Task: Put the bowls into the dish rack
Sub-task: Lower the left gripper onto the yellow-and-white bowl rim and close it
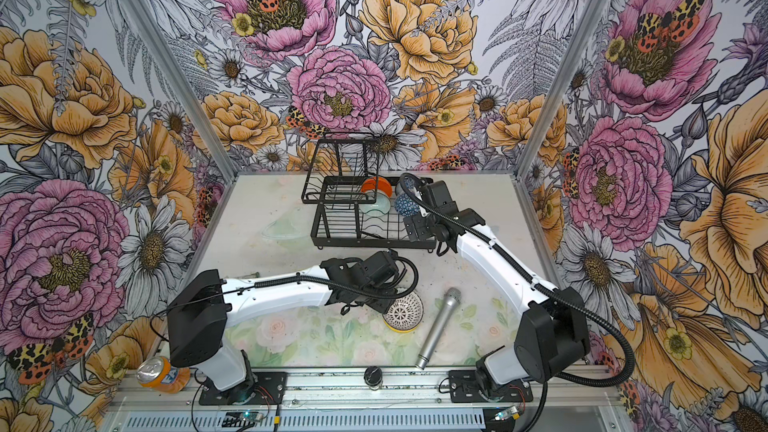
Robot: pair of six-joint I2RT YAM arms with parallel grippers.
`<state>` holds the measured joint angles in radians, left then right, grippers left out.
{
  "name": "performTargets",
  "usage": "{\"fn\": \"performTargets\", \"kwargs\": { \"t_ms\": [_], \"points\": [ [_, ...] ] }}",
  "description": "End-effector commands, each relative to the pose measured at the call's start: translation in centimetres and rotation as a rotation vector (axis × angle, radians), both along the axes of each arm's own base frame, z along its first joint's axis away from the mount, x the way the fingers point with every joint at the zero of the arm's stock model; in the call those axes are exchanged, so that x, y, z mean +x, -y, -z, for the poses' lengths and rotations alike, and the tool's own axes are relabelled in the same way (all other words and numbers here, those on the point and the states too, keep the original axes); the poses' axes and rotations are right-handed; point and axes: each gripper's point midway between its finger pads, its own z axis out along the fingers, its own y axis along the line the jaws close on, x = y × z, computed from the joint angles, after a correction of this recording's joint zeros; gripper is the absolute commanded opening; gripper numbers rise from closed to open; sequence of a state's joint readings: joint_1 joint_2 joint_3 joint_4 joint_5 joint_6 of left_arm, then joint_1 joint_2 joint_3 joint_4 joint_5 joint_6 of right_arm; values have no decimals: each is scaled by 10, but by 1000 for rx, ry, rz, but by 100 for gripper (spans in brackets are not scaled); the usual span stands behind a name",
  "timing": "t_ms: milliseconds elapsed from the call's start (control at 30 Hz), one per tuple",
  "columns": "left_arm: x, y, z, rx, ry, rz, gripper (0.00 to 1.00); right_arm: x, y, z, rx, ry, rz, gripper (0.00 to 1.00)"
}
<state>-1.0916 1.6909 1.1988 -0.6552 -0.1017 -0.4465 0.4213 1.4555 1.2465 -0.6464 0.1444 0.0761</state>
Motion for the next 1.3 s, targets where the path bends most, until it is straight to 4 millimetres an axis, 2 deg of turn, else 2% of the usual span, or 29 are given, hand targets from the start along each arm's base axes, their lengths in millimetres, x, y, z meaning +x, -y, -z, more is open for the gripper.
{"fn": "performTargets", "kwargs": {
  "t_ms": [0, 300, 500, 833, 967, 1267],
  "points": [
    [3, 4, -3, 17, 25, -1, 57, 5, 0, -7, 10, 28, -7, 100],
    [3, 7, -2, 23, 20, 14, 39, 5, 0, -7, 12, 29, -8, 99],
    [4, 7, -4, 47, 33, 13, 18, 4, 0, -7, 14, 30, -11, 99],
    [8, 6, -16, 84, 77, 22, 1, 3, -1, -9, 20, 33, -17, 100],
    [14, 2, -23, 146, 140, 16, 0, 2, -1, -8, 23, 32, -20, 99],
    [15, 4, -25, 227, 189, 38, 0, 1, 0, -9, 23, 34, -21, 99]
  ]
}}
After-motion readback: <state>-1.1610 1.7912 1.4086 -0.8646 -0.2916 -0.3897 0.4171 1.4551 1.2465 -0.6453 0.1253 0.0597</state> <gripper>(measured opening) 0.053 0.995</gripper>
